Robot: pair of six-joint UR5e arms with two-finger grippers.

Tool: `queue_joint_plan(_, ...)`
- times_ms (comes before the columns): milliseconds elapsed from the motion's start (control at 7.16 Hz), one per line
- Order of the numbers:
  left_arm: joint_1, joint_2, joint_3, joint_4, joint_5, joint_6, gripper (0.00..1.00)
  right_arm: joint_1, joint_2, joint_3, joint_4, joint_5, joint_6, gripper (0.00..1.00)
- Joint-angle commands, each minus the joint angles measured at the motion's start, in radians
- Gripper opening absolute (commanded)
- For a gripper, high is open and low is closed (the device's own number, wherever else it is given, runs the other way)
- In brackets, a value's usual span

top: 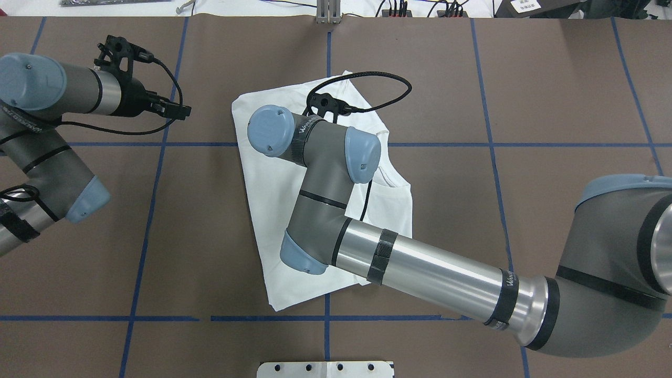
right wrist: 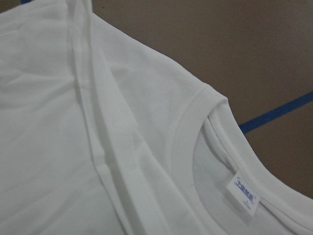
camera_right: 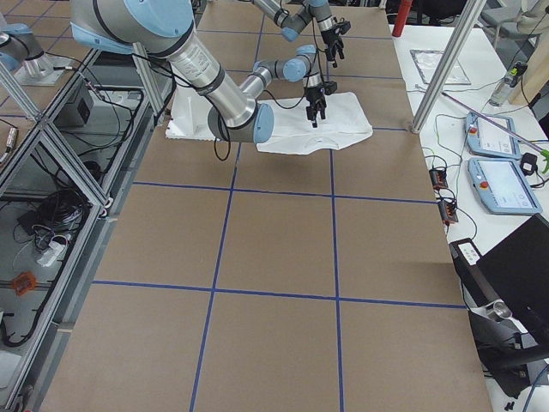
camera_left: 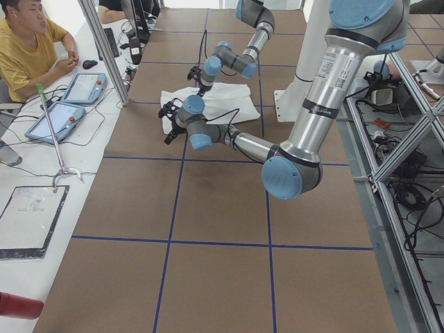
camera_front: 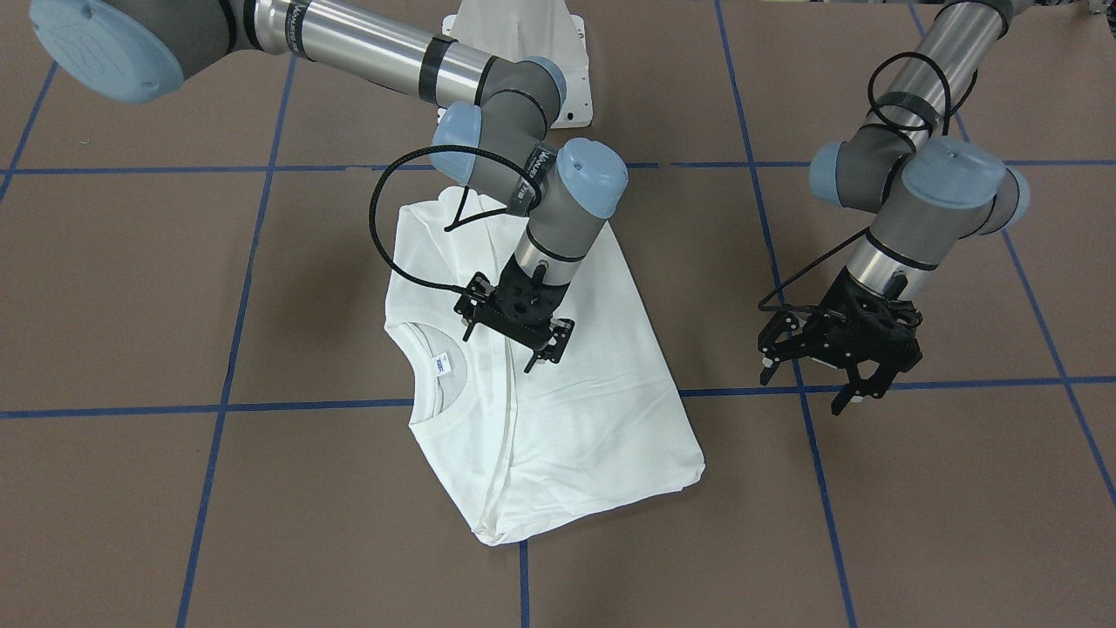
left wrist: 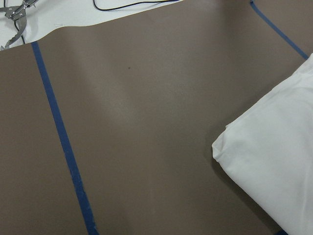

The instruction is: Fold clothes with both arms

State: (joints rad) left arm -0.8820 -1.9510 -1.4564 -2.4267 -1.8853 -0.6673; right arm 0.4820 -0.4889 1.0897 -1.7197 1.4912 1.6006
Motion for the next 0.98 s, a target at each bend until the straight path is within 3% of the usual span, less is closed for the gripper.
queue_joint_plan(0,0.000,0.001,-0.002,0.000,0.000,0.000,1.00,-0.005,0.003,-0.030,-0.021,0.003,-0.031,1.00)
queue_joint_plan(837,0.000,0.001,-0.012,0.001,0.000,0.000,1.00,0.013,0.013,-0.011,-0.259,0.007,-0.250,1.00)
